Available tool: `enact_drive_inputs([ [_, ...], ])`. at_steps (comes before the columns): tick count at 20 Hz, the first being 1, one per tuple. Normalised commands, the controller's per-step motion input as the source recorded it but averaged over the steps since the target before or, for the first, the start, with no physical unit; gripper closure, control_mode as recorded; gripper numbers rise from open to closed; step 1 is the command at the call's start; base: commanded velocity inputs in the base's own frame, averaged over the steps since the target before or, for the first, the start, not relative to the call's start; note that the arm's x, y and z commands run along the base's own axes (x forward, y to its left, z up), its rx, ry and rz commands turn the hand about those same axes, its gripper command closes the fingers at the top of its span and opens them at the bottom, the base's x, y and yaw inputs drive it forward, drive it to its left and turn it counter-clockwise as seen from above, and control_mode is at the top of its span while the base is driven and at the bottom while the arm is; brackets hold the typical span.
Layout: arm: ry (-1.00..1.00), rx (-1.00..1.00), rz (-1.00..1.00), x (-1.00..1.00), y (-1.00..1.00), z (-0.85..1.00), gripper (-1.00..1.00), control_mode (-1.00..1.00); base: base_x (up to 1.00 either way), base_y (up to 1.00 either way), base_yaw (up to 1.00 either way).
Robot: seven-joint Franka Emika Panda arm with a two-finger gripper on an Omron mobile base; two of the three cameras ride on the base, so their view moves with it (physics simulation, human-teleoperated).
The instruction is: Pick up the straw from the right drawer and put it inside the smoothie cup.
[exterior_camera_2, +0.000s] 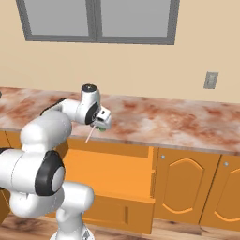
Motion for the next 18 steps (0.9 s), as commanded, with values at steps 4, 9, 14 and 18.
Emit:
enact_drive_inputs([
  [4, -0.29, 0.19, 0.40, 0.18, -0.30, 0.39, 1.00, -1.00, 0.00, 0.00, 0.00],
  [9, -0.33, 0.25, 0.42, 0.21, -0.34, 0.32, 1.00, -1.00, 0.00, 0.00, 0.00],
  [14, -0.24, 0.22, 0.38, 0.22, -0.18, 0.44, 1.00, -1.00, 0.00, 0.00, 0.00],
  [18, -0.18, 0.18, 0.28, 0.20, 0.00, 0.52, 1.00, -1.00, 0.00, 0.00, 0.00],
])
